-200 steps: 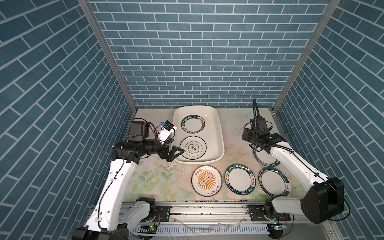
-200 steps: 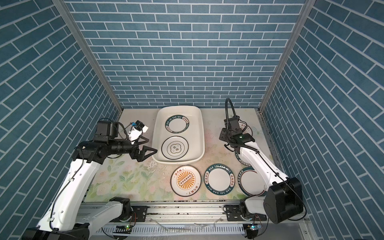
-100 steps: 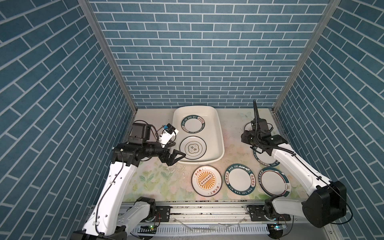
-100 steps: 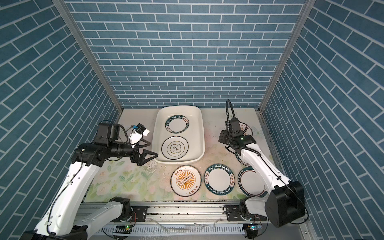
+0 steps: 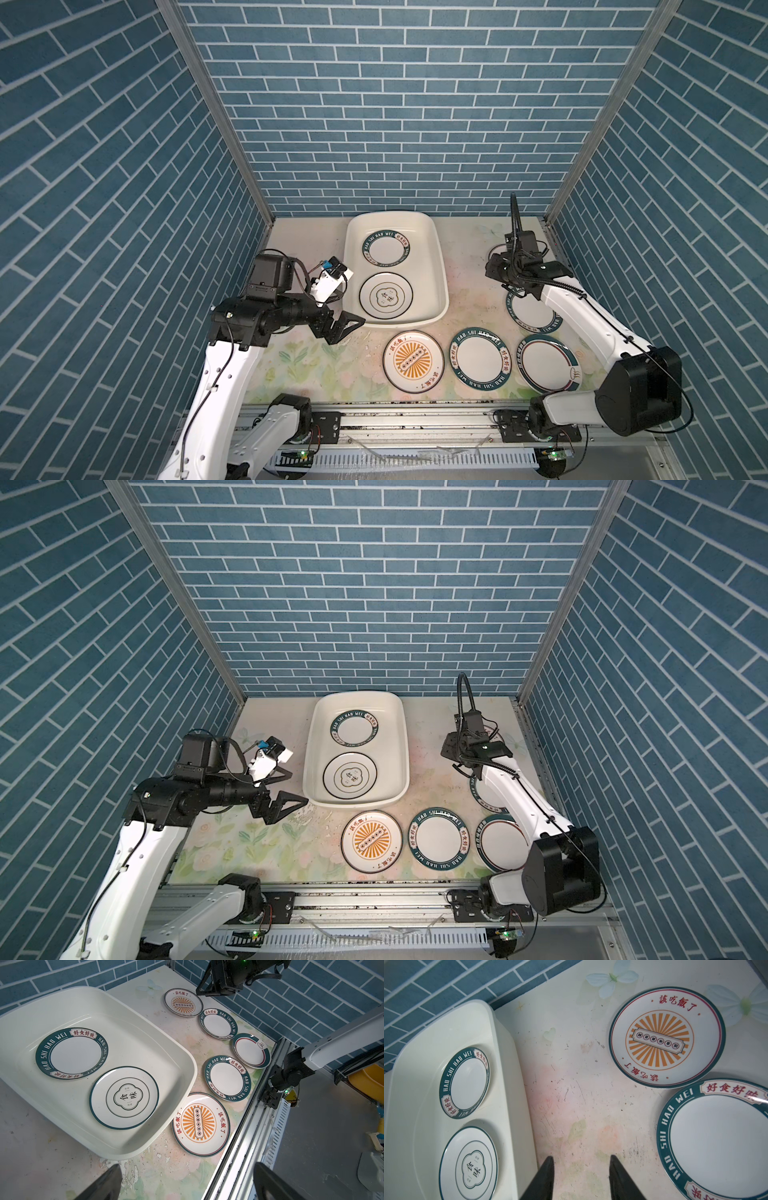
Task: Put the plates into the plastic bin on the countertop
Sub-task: 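Move the right gripper toward the orange sunburst plate farthest from the robot, then lower the right gripper onto the sunburst plate rim and close it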
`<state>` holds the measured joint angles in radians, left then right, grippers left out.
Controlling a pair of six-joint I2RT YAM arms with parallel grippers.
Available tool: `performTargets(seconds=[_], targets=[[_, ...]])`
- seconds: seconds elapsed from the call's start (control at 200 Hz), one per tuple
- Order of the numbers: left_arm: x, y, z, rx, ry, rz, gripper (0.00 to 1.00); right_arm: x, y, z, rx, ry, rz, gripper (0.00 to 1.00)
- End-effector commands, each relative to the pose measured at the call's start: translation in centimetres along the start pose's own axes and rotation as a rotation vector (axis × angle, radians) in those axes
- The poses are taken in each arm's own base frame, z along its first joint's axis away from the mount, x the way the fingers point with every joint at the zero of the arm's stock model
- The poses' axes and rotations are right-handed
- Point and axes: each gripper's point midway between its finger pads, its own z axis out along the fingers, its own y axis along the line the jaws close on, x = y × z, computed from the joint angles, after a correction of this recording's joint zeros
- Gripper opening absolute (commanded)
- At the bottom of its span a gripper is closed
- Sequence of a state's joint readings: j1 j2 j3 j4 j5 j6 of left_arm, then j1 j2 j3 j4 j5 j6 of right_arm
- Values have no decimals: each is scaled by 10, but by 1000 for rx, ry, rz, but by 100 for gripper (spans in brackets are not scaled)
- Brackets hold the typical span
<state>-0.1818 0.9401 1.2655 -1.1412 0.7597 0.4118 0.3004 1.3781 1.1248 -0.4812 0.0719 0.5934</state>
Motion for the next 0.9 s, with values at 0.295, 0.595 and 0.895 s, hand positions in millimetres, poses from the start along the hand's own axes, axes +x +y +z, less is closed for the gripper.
performTargets(seconds=[0.295, 0.595, 0.895], targets=[[-3, -10, -3, 31, -25, -27, 100, -46, -65, 11, 135, -100, 109, 45], [-8, -11, 1, 76, -25, -32, 100, -68, -118, 39, 229, -161, 152, 47], [-13, -7, 6, 85, -45, -30, 100, -75, -163, 79, 257, -94, 279, 47]])
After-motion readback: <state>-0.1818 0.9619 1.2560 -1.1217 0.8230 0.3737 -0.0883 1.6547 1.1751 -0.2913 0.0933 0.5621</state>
